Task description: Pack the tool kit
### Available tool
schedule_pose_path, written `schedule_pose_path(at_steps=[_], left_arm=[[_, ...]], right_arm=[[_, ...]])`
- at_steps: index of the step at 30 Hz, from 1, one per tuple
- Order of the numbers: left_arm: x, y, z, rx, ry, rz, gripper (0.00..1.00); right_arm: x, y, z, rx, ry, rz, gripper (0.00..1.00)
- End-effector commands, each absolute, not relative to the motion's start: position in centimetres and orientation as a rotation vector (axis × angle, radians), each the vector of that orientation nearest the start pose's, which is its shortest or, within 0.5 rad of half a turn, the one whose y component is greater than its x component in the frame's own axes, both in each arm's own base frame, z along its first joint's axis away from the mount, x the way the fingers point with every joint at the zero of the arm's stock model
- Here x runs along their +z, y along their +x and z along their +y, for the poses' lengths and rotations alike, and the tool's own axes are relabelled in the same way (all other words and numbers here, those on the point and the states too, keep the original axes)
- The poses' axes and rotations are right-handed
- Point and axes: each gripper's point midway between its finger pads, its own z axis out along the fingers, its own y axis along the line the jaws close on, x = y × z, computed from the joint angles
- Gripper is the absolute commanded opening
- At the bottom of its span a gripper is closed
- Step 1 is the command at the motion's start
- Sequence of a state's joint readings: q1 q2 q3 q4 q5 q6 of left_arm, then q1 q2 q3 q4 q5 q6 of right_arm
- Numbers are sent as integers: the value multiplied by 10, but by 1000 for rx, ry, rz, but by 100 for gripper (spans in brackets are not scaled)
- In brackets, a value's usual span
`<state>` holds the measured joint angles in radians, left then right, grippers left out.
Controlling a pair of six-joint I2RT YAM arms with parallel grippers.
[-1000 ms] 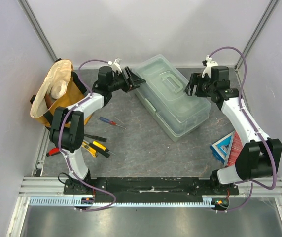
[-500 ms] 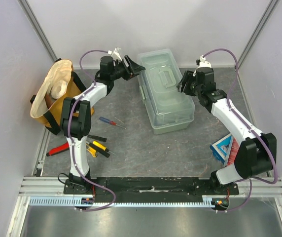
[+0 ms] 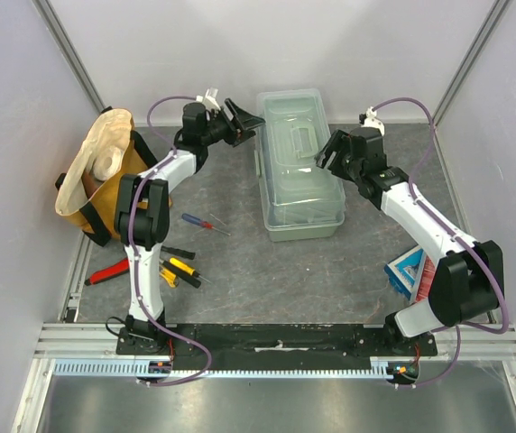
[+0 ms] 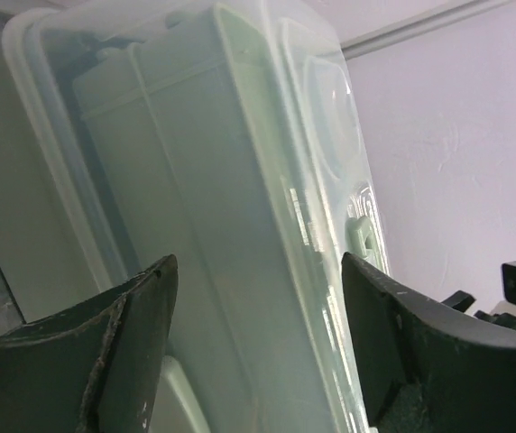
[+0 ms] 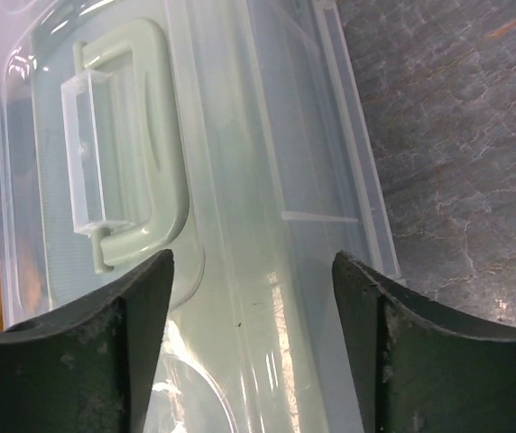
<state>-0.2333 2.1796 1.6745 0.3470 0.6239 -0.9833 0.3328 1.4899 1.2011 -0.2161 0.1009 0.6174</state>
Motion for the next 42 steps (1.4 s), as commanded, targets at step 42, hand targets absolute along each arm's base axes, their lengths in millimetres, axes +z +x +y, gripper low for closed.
schedule_pose_path(at_steps=[42], left_arm=[[181, 458, -290, -1884, -426, 1647, 77]], right_arm=[[170, 408, 186, 587, 306, 2243, 94]])
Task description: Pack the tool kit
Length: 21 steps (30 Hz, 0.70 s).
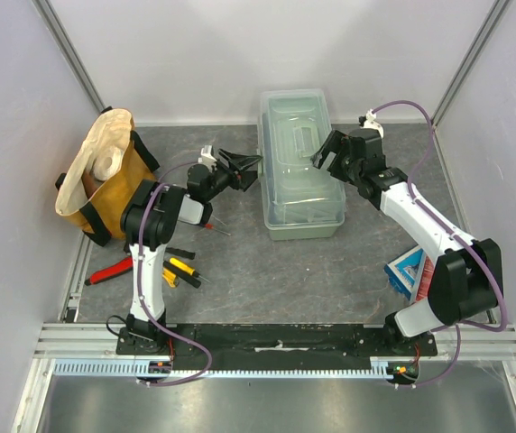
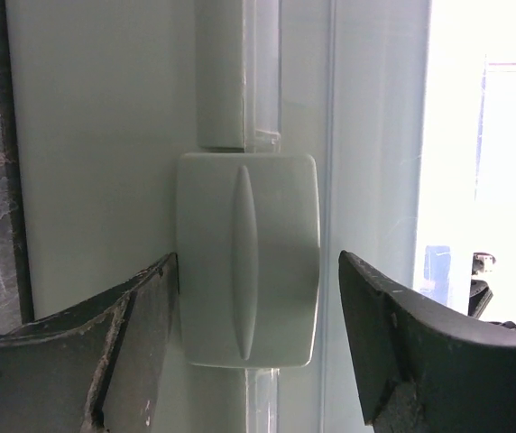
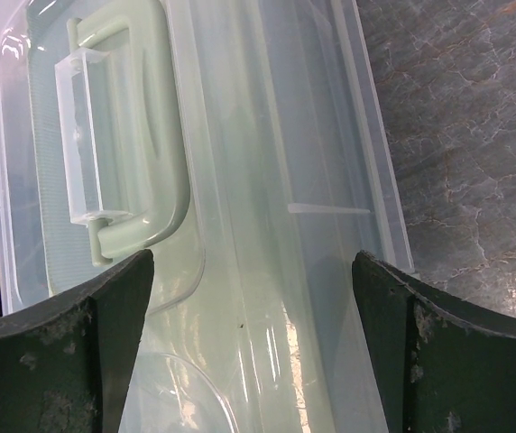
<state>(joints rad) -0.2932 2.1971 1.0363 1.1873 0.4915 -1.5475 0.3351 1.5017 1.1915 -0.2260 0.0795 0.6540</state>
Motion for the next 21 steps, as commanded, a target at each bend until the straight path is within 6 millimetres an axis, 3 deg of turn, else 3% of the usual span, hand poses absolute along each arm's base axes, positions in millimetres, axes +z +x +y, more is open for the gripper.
schedule_pose_path(at_steps=[1, 5, 12, 21], left_arm=[[179, 458, -292, -1873, -401, 1662, 78], [179, 458, -294, -1840, -338, 1681, 83], [185, 457, -296, -1809, -293, 1684, 59], [197, 457, -297, -1901, -305, 1628, 43]], right_arm=[[170, 408, 186, 582, 305, 2244, 94], [165, 407, 184, 569, 299, 2255, 94], [157, 406, 181, 536, 304, 2276, 92], [153, 408, 174, 479, 323, 2277, 91]])
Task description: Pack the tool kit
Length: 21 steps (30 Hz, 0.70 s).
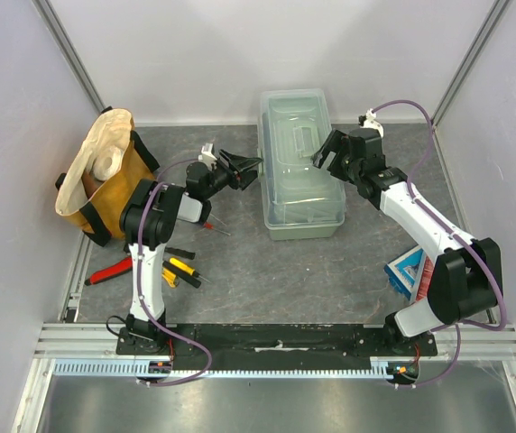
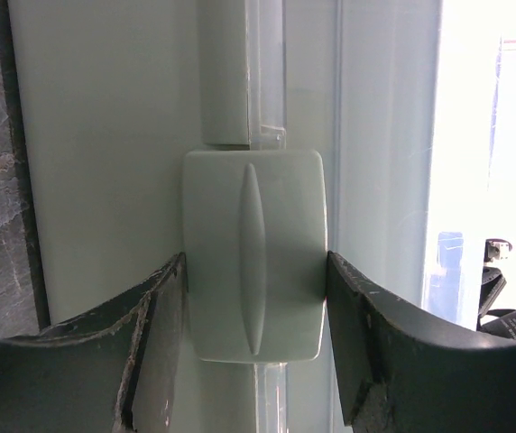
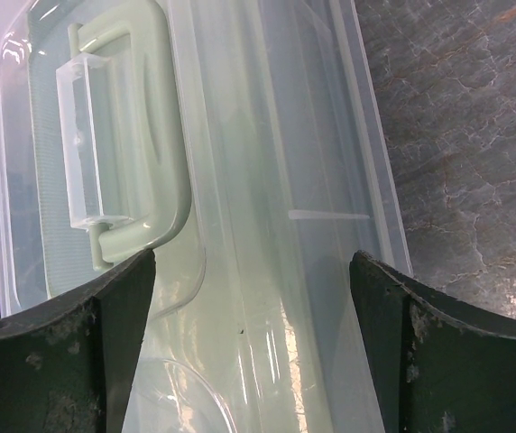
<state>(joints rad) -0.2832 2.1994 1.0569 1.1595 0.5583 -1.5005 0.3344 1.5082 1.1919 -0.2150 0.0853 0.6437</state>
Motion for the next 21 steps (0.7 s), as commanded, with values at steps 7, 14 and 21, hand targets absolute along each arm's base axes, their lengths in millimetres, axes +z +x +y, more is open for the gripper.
schedule_pose_path(at_steps=[7, 14, 21], left_arm=[[198, 459, -296, -1792, -275, 1684, 36], [190, 463, -294, -1701, -268, 1753, 29], [182, 466, -290, -1615, -295, 1812, 25]], right_arm=[[152, 408, 173, 477, 328, 2281, 91], [150, 407, 171, 463, 338, 2285, 90], [148, 407, 168, 446, 348, 2289, 90]])
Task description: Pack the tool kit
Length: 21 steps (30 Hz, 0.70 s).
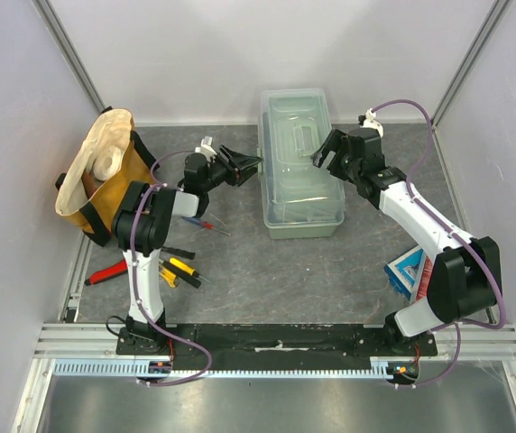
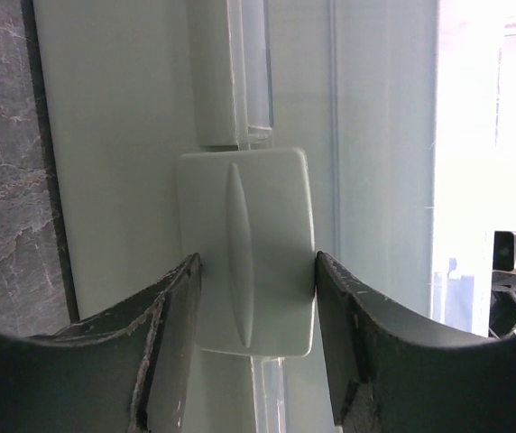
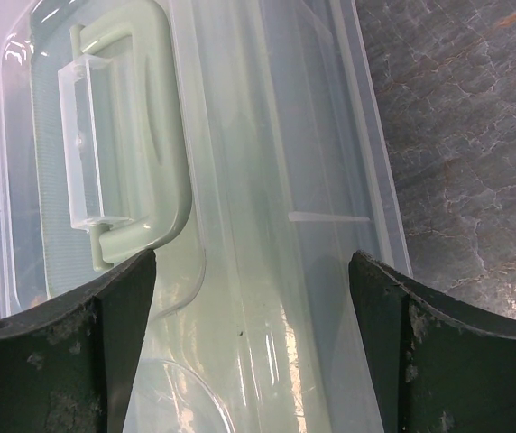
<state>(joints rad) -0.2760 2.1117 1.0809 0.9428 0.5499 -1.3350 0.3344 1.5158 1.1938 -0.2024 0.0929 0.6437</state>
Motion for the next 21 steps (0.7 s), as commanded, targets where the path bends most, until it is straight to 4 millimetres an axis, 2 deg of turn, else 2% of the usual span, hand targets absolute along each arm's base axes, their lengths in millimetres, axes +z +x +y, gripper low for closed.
schedule_pose_path(at_steps=[1, 2, 6, 10, 14, 21], left_arm=[[179, 467, -290, -1594, -300, 1827, 25], [175, 468, -288, -1576, -313, 1847, 26], [153, 464, -285, -1578, -408, 1901, 62], [150, 458, -291, -1705, -462, 1867, 83], [155, 450, -302, -1797, -430, 1818, 89], [167, 447, -318, -1880, -276, 1812, 91]], right_arm=[[149, 407, 167, 444, 350, 2285, 91], [148, 407, 167, 437, 350, 2290, 90], [147, 406, 166, 430, 355, 2294, 92], [146, 403, 164, 423, 354, 2297, 96], [145, 401, 168, 448, 328, 2301, 98], [135, 395, 184, 542, 260, 2352, 98]])
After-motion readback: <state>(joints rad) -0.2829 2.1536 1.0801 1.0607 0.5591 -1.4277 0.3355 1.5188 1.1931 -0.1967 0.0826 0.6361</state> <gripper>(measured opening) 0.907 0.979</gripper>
